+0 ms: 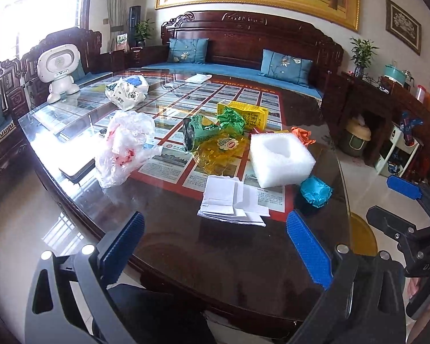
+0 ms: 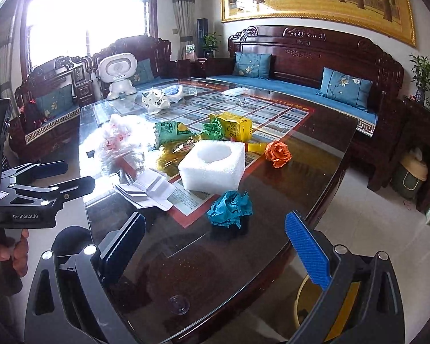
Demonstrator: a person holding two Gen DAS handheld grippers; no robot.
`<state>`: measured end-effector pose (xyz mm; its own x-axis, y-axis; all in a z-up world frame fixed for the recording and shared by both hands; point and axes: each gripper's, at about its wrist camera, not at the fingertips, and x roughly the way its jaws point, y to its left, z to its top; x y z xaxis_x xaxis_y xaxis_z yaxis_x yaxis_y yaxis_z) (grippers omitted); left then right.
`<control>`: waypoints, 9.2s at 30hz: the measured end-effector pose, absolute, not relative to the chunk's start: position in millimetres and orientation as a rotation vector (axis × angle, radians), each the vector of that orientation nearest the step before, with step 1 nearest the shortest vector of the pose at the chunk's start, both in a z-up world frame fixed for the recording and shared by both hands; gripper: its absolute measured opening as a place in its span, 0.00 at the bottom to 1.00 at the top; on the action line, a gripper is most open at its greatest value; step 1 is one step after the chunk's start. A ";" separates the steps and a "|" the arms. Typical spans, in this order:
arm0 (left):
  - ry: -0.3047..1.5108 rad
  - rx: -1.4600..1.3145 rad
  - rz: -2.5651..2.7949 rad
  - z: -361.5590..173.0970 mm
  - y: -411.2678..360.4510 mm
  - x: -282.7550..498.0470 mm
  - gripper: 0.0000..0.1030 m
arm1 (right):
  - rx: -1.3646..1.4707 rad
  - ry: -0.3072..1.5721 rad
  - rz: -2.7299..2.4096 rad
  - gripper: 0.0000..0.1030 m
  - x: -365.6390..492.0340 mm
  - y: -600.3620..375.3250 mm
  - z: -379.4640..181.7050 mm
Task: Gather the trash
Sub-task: 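Grasp the white paper sheets with the left tool while the right tool grasps the teal cloth, then carry both items to the yellow bucket and open both tools to drop them, then move both tools back over the table, then grasp the white foam block with the right tool while the left tool grasps the yellow snack bag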
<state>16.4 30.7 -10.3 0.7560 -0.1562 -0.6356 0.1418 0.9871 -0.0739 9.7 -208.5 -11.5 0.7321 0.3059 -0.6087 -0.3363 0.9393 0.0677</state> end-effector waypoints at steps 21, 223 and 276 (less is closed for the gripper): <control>0.759 -0.001 -0.154 -40.0 25.3 51.7 0.96 | -0.006 0.868 0.335 0.58 104.1 -199.0 -75.1; 0.668 -0.083 -0.137 -19.7 75.7 87.0 0.96 | 0.012 0.730 0.315 0.92 102.6 -158.5 -39.4; 0.943 0.310 -0.431 -71.5 -33.8 228.7 0.48 | 0.188 0.822 0.203 0.79 146.5 -243.5 -61.4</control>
<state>228.7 -33.8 -71.5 0.5127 -0.2189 -0.8302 0.4842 0.8723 0.0690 146.5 -243.5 -61.4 0.6632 0.2515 -0.7049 -0.1063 0.9640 0.2438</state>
